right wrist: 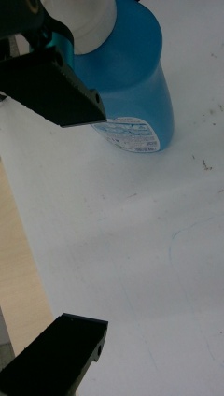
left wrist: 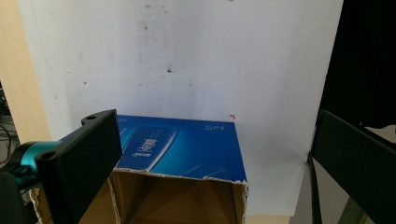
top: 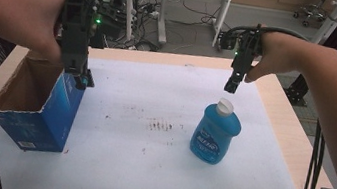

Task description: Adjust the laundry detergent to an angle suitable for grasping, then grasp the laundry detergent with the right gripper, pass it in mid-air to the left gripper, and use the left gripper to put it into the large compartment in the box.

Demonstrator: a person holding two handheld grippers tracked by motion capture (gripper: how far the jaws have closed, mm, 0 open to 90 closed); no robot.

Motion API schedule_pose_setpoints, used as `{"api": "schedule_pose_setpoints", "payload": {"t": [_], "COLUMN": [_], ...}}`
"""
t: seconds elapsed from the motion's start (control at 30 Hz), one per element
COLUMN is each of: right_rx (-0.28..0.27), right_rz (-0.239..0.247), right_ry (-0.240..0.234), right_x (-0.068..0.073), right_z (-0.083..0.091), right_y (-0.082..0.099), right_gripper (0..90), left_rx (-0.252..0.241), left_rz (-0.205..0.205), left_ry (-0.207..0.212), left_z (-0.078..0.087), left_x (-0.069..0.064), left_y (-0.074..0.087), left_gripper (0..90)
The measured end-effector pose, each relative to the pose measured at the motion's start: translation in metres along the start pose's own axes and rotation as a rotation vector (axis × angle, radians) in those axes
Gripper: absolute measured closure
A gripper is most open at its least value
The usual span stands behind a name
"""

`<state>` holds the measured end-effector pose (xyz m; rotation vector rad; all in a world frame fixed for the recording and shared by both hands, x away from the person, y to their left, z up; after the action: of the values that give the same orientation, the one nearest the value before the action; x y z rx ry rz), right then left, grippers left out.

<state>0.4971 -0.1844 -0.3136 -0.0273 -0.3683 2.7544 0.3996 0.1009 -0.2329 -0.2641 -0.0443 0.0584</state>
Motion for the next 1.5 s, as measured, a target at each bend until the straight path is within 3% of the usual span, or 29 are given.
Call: {"api": "schedule_pose_setpoints", "payload": {"t": [0.6, 1.5], "right_rx": [0.004, -0.012], "right_rz": [0.026, 0.009], "right_ry": [0.004, 0.027], "right_x": [-0.001, -0.0048], "right_z": [-0.002, 0.0021], "right_y": [-0.0003, 0.0042], "right_gripper": [2.0, 1.9], "left_rx": [0.011, 0.019], "left_rz": [0.006, 0.009], "left_ry": [-0.006, -0.013], "left_z": [0.0003, -0.0015], "left_x": [-0.0054, -0.0058], "left_y": [-0.0046, -0.0055], "left_gripper": [1.7, 1.7]}}
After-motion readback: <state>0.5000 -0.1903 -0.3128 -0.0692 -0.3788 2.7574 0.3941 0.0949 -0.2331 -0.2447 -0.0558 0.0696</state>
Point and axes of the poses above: each handheld gripper's, and its own axes: z roughly backward along the jaws, y roughly out of its underside, x roughly to its left, the point moved 6 cm from there along -z, roughly forward along the jaws, and after that the axes turned 14 degrees about -x, right-handed, at the moved point
